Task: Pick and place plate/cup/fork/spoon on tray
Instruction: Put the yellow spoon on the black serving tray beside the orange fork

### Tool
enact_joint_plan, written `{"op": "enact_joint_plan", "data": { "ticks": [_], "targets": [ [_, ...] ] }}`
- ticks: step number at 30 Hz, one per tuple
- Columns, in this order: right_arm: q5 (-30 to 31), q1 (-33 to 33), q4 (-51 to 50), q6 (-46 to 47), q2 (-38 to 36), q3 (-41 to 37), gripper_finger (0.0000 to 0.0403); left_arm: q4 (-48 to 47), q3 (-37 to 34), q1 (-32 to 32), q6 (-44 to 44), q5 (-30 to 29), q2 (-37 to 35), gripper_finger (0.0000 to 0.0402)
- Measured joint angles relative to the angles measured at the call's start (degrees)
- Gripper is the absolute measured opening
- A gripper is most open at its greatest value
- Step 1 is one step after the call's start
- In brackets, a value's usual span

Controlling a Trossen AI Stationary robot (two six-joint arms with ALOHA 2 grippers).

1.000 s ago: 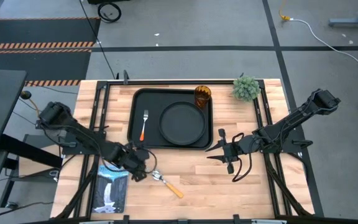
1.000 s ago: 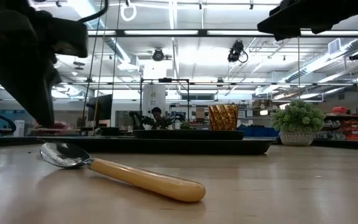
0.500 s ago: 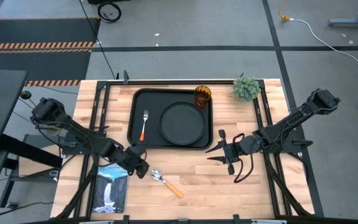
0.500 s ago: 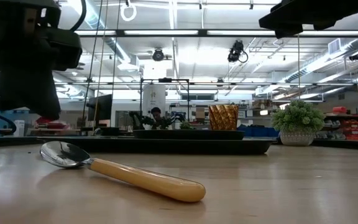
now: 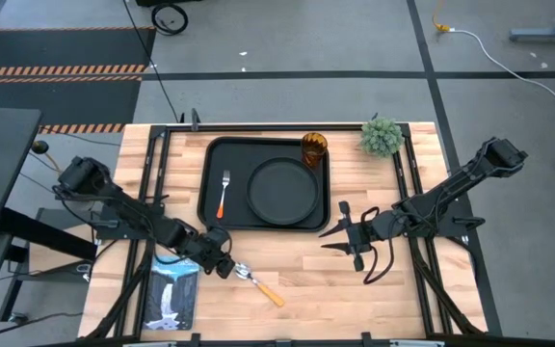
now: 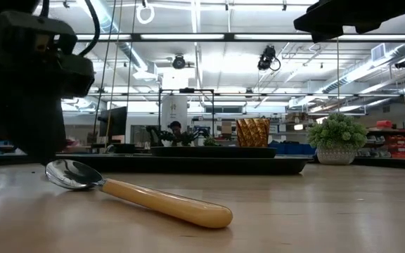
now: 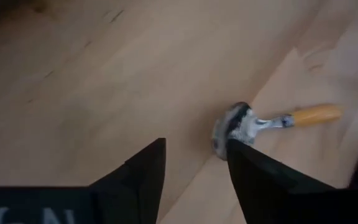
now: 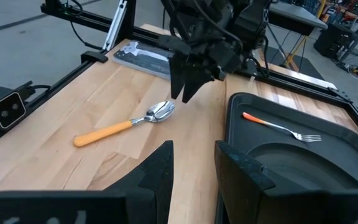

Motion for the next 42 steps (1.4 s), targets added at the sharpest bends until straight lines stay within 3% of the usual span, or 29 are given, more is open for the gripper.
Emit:
{"op": "enact_joint_plan", "data": {
  "ticks": [12, 42],
  "targets": [
    [0.01, 0.11, 0.00, -0.02, 0.00, 0.00, 0.0123, 6.62, 0.02, 0.04, 1.00, 2.41, 5.42, 0.0172],
    [0.03, 0.11, 0.02, 0.00, 0.00, 0.00, 0.0123, 6.84, 0.04, 0.11, -1.72, 0.03, 5.76, 0.0037]
  ]
}}
